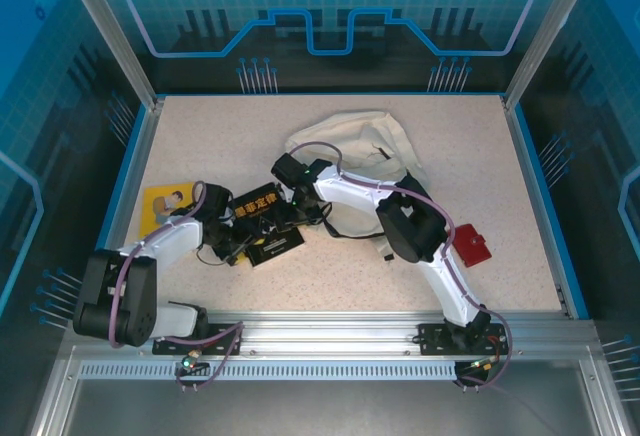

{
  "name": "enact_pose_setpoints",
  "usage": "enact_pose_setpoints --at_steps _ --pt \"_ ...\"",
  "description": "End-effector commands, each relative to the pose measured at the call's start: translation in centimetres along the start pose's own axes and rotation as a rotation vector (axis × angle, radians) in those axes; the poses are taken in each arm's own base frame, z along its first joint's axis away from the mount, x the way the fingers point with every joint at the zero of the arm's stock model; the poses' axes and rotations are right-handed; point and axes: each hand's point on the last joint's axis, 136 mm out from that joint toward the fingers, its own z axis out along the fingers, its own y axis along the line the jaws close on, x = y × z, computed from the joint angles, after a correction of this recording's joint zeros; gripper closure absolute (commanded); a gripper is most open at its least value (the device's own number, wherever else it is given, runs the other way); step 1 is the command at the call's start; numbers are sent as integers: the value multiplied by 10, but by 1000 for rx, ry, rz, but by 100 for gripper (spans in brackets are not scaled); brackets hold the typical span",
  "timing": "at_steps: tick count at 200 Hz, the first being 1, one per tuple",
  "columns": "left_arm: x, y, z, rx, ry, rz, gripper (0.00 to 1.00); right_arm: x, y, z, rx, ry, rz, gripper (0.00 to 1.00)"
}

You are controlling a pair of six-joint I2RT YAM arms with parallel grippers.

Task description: Pack the student bag

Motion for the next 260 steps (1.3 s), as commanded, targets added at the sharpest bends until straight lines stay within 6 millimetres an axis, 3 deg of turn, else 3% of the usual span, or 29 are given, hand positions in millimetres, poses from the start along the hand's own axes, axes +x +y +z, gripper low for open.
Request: enact_pose_setpoints --at_steps 1,31,50,88,158,199,219,234,260 --pt "-5 -70 -29 298 -16 129 42 18 6 17 -78 94 18 56" --pt "-7 -81 -53 348 -56 137 41 16 1 13 -91 89 42 55" --pt "-8 -81 -58 358 -62 125 41 16 -2 12 -93 87 51 55" --pt "-7 -85 -43 396 14 41 44 15 -2 11 -112 91 64 55" --pt "-16 -102 -38 493 37 -25 49 15 -8 11 -99 86 78 55" --pt "-22 -85 -32 396 10 -36 53 15 -14 10 -81 80 88 55" --pt "-22 -73 -29 341 -3 -36 58 14 -17 7 -75 71 91 53" --pt "-22 -69 -28 328 -14 -29 67 10 -14 1 -88 58 76 51" --pt "-23 -64 -35 300 -49 -11 81 -8 -1 -34 -151 -16 49 44"
